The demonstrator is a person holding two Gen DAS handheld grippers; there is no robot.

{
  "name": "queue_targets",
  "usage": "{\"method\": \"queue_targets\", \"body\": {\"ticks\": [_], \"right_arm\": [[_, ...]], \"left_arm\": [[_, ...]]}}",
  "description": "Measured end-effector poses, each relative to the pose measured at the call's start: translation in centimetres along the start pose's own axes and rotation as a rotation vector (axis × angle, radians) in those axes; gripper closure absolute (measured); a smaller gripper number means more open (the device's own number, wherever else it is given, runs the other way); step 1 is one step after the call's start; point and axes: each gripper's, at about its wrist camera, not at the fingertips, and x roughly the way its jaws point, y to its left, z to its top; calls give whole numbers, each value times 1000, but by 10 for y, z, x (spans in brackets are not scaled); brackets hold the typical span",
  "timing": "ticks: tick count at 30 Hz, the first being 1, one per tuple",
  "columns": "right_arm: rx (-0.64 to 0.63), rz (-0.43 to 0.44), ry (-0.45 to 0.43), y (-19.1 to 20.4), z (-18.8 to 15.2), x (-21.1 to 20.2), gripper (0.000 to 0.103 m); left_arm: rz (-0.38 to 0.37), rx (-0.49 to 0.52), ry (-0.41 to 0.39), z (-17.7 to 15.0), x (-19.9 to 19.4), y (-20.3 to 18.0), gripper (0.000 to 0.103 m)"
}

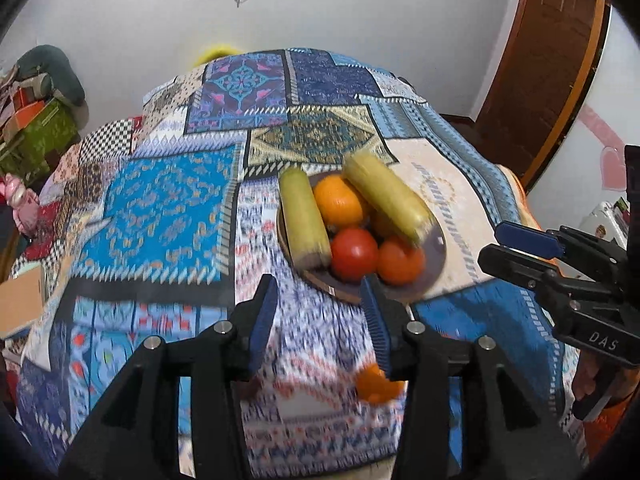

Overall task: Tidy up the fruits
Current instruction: 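Grasp a tangerine with the left tool while the right tool grasps another tangerine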

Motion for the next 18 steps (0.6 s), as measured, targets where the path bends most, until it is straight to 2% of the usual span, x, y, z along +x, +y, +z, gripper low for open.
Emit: {"method": "queue_targets", "body": {"ticks": [11,18], "right_arm": [[6,37,88,11,-51,5,62],[30,52,130,9,-64,20,62]], "left_arm": [[-47,-21,94,-55,-4,-9,56],[-68,-22,123,-64,8,-18,56]]}}
